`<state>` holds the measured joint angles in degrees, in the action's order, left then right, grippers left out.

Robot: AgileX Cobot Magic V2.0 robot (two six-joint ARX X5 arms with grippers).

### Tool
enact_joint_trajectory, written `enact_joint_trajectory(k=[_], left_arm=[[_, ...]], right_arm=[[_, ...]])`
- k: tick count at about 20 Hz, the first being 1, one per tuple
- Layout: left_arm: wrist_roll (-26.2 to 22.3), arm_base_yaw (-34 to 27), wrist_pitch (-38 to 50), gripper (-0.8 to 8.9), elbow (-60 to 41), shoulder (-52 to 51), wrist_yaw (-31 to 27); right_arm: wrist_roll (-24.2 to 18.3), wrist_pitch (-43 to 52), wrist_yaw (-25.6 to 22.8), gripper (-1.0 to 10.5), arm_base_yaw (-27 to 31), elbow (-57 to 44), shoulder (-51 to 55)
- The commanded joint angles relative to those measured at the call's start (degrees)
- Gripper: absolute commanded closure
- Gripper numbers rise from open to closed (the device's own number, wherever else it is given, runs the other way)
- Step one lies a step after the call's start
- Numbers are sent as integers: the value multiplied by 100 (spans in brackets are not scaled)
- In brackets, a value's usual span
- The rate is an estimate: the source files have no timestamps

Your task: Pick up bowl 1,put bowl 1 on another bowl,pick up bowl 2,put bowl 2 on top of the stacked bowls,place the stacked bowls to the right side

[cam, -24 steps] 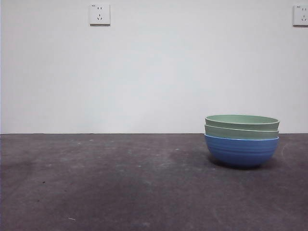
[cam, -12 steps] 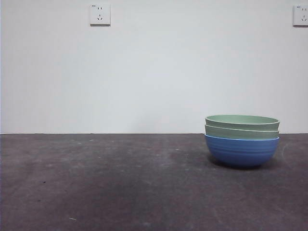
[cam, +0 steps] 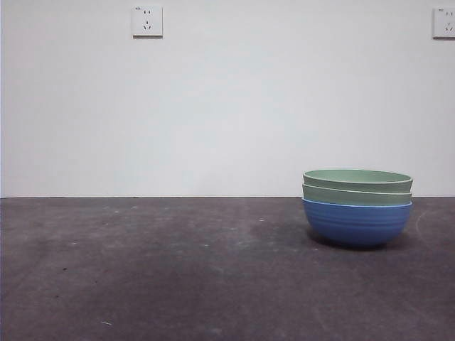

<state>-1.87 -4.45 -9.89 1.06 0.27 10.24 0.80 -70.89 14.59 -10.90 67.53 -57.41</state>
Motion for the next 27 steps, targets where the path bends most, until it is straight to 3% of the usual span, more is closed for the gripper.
enact_joint_trajectory(k=[1, 13, 15, 18, 21, 24, 27], left_arm=[[39, -15, 0, 817, -83, -17, 31], [39, -15, 0, 817, -83, -17, 33], [39, -15, 0, 817, -83, -17, 33], [39, -15, 0, 817, -83, -15, 33], [39, -15, 0, 817, -83, -15, 33], [39, -15, 0, 817, -83, -15, 33], [39, -15, 0, 817, -83, -15, 33]], right_arm=[[-31, 11, 7, 944, 0, 7, -7], [-33, 11, 7, 944, 0, 7, -7], [-330, 149, -22, 944, 37, 4, 17], [-254, 1322, 24, 944, 319, -111, 527], [151, 2590, 44, 944, 452, -787, 1346], [146, 3469, -81, 944, 647, -2033, 2319], [404, 4529, -313, 944, 754, -3569, 3338]])
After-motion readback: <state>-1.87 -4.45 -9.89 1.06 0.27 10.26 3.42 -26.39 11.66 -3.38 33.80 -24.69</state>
